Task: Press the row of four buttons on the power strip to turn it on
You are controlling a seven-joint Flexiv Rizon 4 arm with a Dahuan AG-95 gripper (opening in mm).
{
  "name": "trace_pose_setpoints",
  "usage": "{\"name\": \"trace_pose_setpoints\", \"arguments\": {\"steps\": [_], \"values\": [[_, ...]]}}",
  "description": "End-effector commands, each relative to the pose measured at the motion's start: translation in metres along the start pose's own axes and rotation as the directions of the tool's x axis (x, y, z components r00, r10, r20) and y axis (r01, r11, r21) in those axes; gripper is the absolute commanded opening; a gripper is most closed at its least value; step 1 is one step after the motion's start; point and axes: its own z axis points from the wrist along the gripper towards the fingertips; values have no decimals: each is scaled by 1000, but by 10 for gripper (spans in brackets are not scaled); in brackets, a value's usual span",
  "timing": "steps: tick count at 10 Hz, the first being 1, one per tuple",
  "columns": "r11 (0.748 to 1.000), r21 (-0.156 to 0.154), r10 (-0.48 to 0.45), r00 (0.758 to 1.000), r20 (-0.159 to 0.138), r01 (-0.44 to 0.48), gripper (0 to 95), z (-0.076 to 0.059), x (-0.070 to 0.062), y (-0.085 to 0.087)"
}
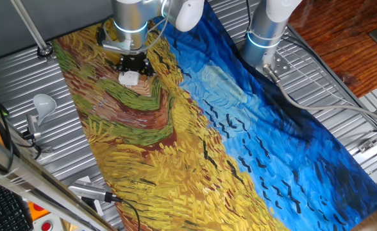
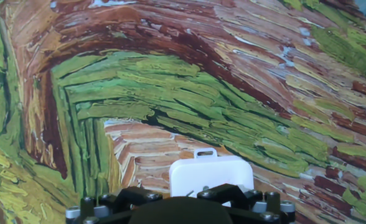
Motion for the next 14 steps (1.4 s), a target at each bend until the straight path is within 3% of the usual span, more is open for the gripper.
{"name": "trace_pose_setpoints", "arguments": {"steps": [1,6,7,11,14], "values": [[1000,-6,8,1000,-6,-8,950,-6,-1,2],[1000,-12,23,1000,-16,-23,950,-24,5,7],[1000,-7,30,999,-17,-30,760,-25,6,7],[1000,-22,-15,999,-32,14,760,-28,16,-26],[1000,-27,-10,1000,-19,10,760,-28,16,-26]]}}
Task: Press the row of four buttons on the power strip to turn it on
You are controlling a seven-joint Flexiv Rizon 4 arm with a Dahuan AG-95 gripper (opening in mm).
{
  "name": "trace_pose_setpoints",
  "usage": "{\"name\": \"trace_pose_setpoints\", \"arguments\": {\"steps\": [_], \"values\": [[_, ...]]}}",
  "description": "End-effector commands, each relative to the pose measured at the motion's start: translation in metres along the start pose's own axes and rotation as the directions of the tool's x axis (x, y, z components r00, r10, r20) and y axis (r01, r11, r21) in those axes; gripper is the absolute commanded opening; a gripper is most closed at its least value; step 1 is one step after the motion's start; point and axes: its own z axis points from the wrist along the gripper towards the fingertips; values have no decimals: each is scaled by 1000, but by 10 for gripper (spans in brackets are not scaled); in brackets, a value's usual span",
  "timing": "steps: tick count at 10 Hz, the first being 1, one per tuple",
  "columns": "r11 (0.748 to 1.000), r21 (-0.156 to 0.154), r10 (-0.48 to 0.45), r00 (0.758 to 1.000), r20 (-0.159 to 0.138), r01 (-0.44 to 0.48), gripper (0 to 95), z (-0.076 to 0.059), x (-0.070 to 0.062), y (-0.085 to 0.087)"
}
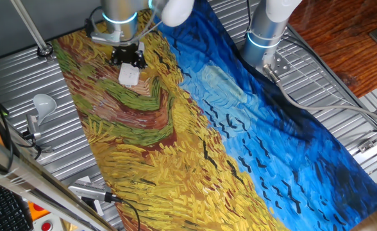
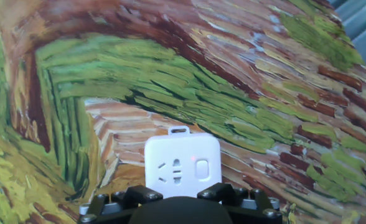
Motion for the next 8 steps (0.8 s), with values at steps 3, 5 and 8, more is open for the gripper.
{"name": "trace_pose_setpoints", "arguments": {"steps": [3,5,8], "values": [[998,-25,56,998,23,-56,760,0,-2,5],[995,-25,94,995,20,-93,760,-1,-18,24],[990,-21,139,990,15,-138,760,0,-43,42]]}}
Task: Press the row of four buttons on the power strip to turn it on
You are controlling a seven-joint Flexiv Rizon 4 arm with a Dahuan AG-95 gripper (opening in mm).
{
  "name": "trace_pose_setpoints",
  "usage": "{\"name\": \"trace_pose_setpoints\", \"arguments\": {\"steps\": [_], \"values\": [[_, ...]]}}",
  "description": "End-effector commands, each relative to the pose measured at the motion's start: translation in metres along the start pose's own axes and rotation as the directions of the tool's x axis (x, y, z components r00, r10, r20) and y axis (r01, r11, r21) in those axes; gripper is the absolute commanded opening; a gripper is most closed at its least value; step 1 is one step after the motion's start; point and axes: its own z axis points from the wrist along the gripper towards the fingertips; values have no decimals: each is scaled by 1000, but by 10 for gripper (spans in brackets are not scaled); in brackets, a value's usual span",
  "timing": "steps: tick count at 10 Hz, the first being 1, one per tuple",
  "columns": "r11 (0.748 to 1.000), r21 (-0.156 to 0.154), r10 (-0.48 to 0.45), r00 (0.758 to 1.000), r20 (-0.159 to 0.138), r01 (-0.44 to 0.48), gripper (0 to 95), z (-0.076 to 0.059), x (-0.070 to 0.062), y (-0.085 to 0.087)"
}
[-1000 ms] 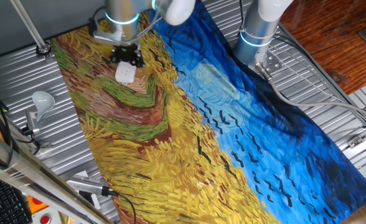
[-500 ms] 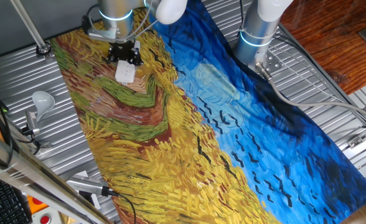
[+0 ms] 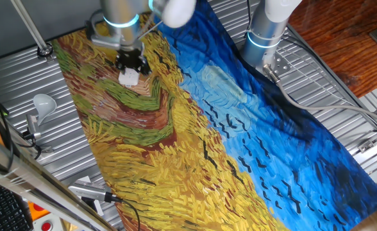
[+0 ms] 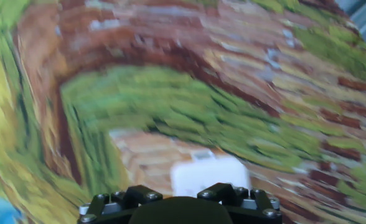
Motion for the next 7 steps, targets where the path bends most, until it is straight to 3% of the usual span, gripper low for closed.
{"name": "trace_pose_setpoints", "arguments": {"steps": [1,5,7], "values": [[1000,-4,28,1000,-2,-28,760,2,-14,10],[997,9,74,997,-6,-74,760,7,-44,26],[997,14,76,997,-9,-76,760,9,-52,31]]}}
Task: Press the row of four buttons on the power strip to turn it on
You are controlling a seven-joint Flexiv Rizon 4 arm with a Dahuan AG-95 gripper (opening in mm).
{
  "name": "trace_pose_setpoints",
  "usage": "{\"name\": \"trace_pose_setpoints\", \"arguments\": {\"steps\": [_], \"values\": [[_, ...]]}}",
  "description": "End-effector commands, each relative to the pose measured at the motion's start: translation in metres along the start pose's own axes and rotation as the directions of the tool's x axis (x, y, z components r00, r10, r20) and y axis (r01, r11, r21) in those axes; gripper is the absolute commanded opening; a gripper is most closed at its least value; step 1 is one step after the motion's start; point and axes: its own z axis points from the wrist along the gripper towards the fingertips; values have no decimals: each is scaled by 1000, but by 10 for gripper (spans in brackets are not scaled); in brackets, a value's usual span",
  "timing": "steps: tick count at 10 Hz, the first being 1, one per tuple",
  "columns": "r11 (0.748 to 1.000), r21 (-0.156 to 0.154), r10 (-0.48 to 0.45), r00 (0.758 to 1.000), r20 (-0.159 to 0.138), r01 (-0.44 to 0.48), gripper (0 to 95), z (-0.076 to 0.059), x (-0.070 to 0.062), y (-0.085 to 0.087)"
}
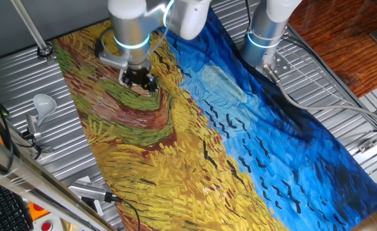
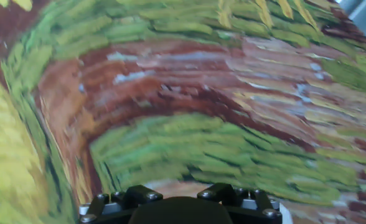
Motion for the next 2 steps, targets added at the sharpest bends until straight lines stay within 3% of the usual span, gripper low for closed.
{"name": "trace_pose_setpoints", "arguments": {"steps": [1,2], "values": [[1000,1,-4,1000,6,4,760,2,-3,1],[1000,-2,-4,1000,11,4,760,3,-5,2]]}}
